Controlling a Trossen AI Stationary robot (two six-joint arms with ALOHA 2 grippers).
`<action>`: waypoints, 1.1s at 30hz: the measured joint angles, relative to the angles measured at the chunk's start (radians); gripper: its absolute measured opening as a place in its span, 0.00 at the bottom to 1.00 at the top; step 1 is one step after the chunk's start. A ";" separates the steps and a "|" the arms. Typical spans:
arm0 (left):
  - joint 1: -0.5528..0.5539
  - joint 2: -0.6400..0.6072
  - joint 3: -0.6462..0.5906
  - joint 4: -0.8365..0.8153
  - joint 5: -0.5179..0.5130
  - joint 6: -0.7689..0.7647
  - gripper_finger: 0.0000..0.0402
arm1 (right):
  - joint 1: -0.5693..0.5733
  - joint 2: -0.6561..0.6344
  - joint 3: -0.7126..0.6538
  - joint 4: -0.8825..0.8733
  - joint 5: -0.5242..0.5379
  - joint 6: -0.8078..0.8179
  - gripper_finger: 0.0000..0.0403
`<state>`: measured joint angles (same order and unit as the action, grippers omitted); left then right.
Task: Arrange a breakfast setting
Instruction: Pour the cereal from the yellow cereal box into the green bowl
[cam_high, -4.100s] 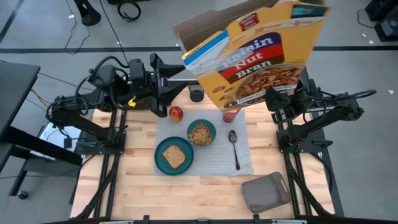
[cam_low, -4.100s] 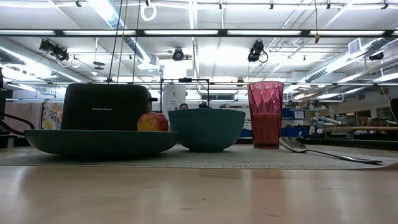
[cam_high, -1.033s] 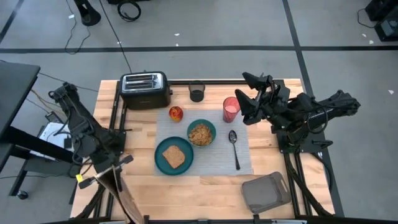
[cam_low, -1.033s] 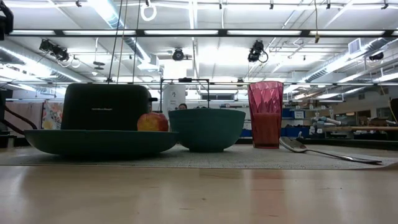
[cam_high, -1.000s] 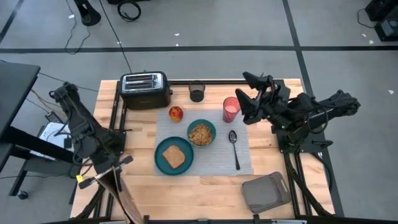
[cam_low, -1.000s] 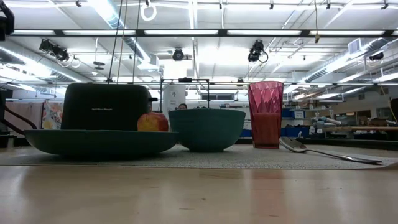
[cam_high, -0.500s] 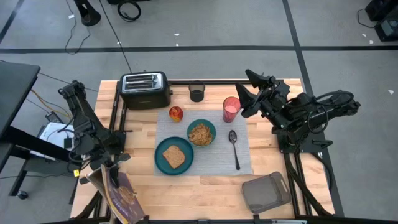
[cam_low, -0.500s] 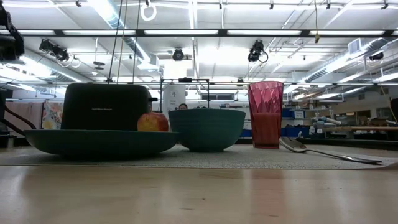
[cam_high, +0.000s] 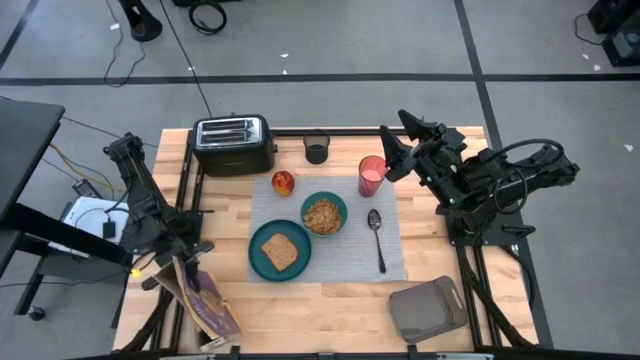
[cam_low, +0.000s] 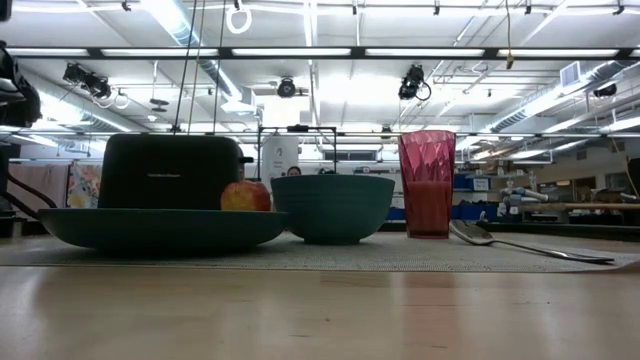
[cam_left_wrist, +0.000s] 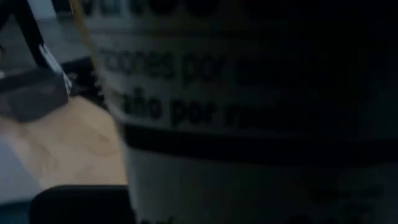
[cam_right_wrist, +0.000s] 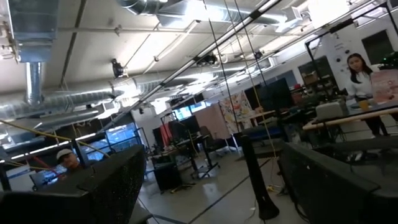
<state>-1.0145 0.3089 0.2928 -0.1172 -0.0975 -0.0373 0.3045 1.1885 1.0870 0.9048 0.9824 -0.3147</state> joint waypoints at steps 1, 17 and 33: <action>0.000 -0.005 0.000 -0.026 0.000 -0.003 0.13 | -0.001 0.000 0.000 0.000 0.005 0.000 0.93; 0.001 -0.008 -0.002 -0.089 -0.019 -0.088 0.18 | -0.003 0.003 0.000 -0.011 0.023 0.008 0.93; 0.003 -0.008 -0.001 -0.095 -0.094 0.023 0.41 | -0.003 0.003 0.000 -0.010 0.019 0.008 0.93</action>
<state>-1.0111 0.3004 0.2916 -0.2119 -0.1913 -0.0139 0.3016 1.1912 1.0870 0.8948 1.0018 -0.3066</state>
